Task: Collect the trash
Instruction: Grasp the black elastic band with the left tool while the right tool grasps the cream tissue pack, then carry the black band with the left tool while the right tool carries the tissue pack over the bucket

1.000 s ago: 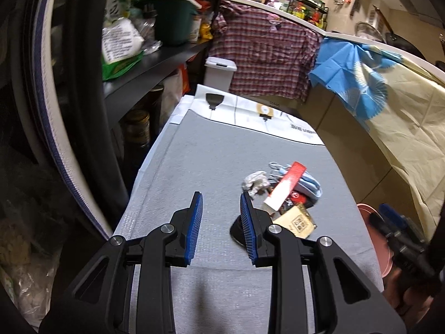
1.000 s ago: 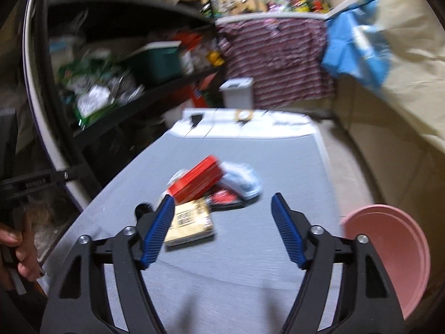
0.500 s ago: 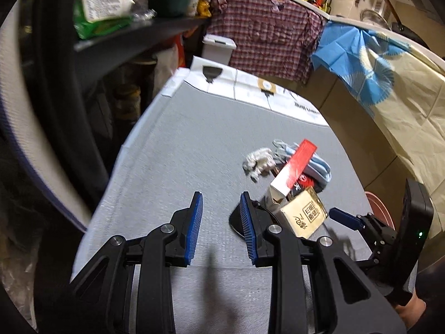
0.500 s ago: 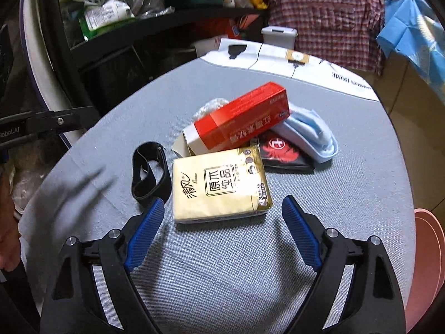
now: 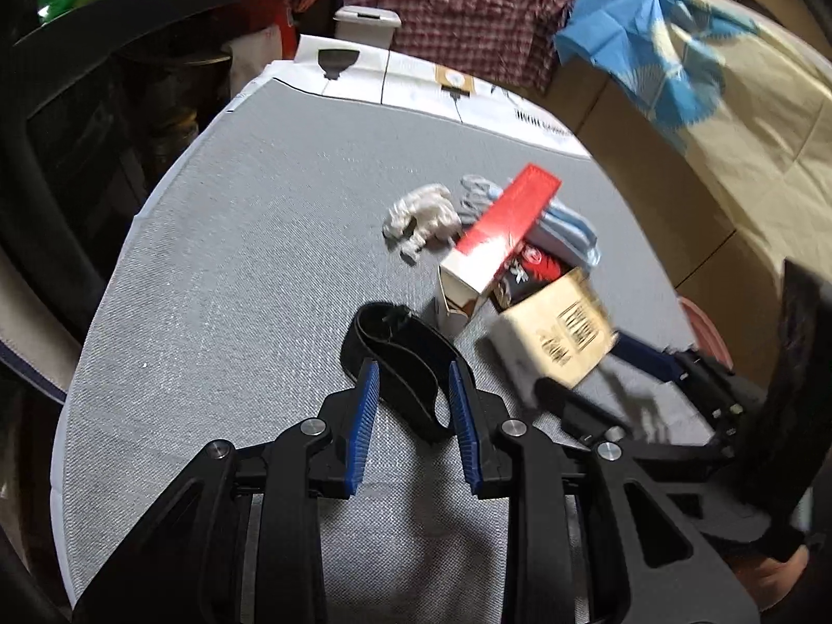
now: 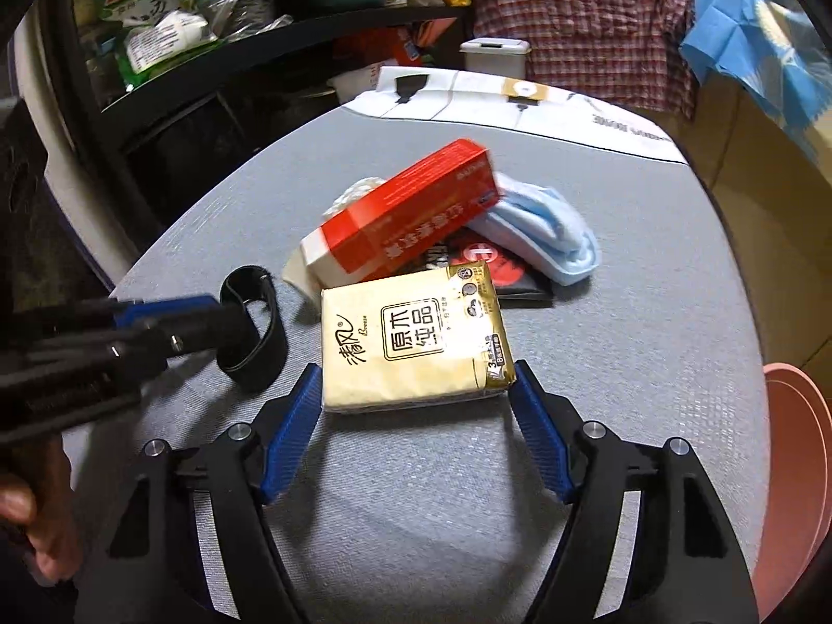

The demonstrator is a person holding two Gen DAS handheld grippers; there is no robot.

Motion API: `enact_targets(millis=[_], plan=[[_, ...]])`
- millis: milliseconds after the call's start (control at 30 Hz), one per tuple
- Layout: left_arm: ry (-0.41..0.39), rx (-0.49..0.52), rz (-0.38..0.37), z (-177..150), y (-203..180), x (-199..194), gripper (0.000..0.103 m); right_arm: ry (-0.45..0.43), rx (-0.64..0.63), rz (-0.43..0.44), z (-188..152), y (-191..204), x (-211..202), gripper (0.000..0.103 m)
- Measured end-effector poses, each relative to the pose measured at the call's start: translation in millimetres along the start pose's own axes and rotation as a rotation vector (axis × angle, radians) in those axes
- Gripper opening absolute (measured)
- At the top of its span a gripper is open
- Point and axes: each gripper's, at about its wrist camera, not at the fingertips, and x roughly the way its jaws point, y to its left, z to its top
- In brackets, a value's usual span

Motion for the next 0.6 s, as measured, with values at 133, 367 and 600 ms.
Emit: enact_targets(millis=[133, 367, 600], plan=[[0.018, 0.012, 0.036, -3, 1, 5, 0.026, -0.017, 0.014, -0.012, 2, -6, -6, 0.071], [-0.012, 0.041, 0.078, -6, 1, -2, 0.003, -0.043, 0.027, -0.039, -2, -12, -19, 0.071], [-0.057, 0.048, 0.086, -9, -4, -16, 0.003, -0.092, 0.045, -0.06, -6, -18, -43, 0.071]])
